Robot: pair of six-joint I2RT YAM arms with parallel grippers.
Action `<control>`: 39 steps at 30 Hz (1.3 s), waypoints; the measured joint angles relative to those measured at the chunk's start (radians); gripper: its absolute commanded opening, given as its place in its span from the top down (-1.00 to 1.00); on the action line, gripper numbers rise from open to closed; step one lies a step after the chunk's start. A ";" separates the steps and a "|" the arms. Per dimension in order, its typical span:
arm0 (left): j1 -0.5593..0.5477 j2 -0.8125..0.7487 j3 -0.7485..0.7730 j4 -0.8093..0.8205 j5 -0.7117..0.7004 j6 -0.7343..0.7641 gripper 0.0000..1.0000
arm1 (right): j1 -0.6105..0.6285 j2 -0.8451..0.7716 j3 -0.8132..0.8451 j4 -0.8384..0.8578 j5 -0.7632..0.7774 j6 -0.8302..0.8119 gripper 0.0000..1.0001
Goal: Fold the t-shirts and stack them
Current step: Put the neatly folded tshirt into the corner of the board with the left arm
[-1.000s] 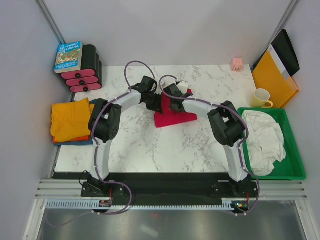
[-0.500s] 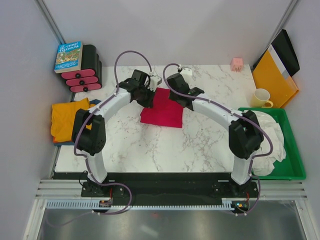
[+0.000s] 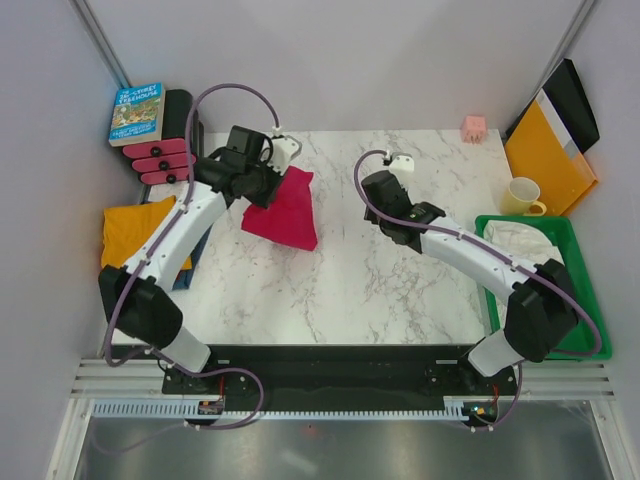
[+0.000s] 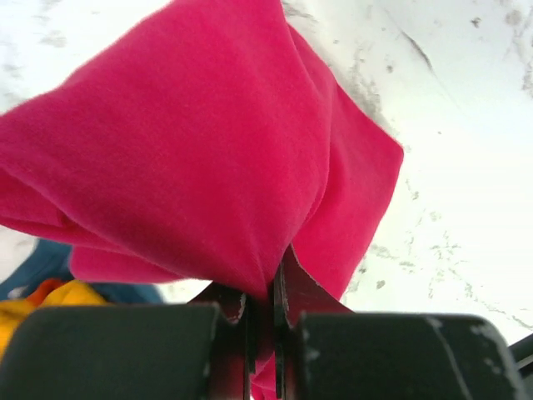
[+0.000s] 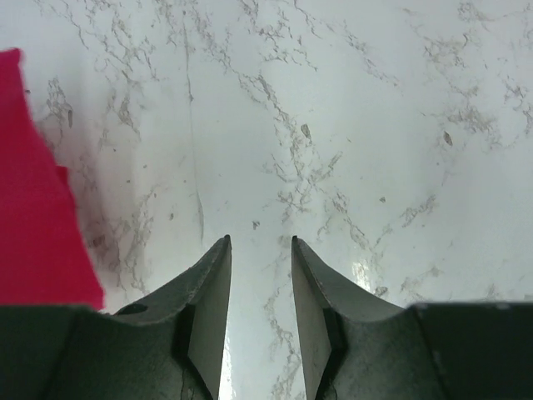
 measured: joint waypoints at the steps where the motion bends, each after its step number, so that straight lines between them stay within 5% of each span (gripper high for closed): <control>1: 0.009 -0.021 0.012 -0.021 -0.010 0.011 0.97 | 0.000 -0.017 -0.020 0.005 0.001 -0.002 0.15; 15: 0.254 -0.237 0.032 -0.153 -0.071 0.243 0.96 | 0.000 -0.135 -0.203 0.074 -0.024 -0.010 0.14; 39: 0.453 -0.126 0.134 -0.201 0.090 0.623 0.97 | 0.003 -0.181 -0.369 0.167 -0.100 0.056 0.14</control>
